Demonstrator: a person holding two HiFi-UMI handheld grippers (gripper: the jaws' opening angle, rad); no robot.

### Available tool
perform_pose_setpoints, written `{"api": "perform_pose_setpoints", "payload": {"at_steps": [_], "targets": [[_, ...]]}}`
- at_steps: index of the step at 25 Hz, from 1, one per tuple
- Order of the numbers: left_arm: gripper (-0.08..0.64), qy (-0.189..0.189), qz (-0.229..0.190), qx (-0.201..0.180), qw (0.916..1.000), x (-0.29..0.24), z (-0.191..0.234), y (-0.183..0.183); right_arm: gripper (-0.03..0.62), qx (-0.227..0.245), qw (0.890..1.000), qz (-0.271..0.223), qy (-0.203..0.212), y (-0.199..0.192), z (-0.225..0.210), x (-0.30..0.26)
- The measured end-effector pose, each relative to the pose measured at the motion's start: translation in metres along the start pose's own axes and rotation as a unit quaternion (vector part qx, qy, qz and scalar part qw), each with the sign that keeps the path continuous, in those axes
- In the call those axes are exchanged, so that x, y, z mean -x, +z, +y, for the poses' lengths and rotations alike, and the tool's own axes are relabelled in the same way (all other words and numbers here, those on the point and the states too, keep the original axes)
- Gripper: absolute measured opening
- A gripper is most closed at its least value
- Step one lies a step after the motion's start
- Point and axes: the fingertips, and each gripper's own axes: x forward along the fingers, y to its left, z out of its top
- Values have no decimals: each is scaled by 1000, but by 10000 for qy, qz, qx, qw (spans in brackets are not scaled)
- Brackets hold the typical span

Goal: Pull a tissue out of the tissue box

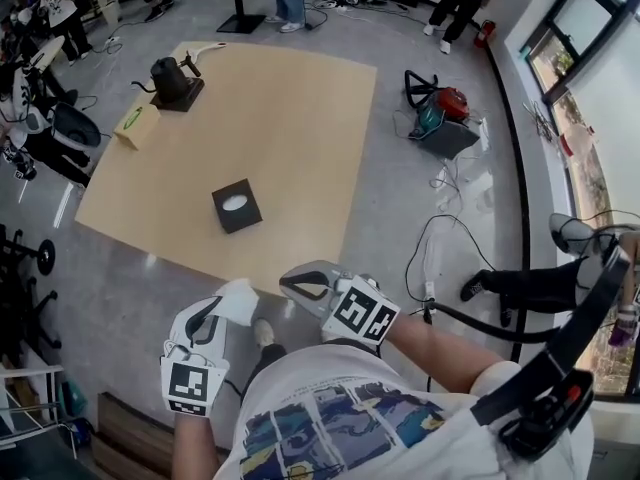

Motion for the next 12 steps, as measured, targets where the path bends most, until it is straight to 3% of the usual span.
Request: {"api": "perform_pose_setpoints", "payload": {"at_steps": [12], "targets": [[8, -52, 57, -1, 10000, -7, -5, 6, 3, 114, 9999, -6, 1, 4, -2, 10]]}}
